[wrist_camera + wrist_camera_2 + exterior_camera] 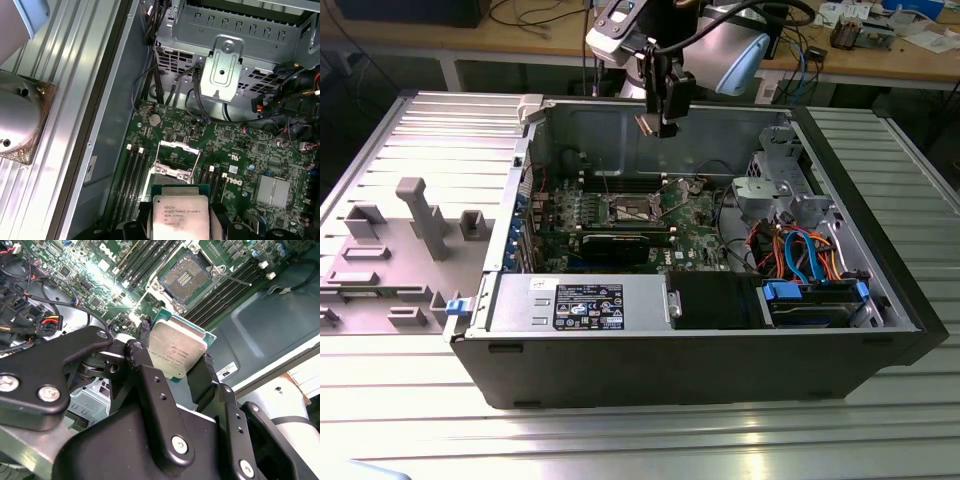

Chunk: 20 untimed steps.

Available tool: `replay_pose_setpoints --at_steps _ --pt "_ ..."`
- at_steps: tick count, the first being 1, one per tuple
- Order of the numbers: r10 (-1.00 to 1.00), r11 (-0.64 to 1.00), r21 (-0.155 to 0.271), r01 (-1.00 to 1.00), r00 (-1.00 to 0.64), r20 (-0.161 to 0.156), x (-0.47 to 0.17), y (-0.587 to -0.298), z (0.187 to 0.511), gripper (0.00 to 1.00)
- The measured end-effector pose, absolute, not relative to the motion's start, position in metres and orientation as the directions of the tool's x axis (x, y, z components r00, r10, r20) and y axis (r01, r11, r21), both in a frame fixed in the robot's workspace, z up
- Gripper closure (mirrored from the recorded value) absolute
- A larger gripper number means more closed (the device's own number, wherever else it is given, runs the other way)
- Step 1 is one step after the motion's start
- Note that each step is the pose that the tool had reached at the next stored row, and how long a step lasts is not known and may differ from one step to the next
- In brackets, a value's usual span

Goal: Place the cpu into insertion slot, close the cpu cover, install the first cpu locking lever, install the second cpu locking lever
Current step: 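Place the cpu into insertion slot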

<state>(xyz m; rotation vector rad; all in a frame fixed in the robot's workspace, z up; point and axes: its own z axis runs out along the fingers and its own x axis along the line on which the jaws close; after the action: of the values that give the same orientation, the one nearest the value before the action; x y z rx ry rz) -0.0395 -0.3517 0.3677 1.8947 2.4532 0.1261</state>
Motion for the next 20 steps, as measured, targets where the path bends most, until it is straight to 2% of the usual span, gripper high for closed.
replay_pose_setpoints --at_steps 20 --pt "0.981 0.19 0.088 0.978 -0.193 0.019 -0.0417 -0.3517 0.3673 0.45"
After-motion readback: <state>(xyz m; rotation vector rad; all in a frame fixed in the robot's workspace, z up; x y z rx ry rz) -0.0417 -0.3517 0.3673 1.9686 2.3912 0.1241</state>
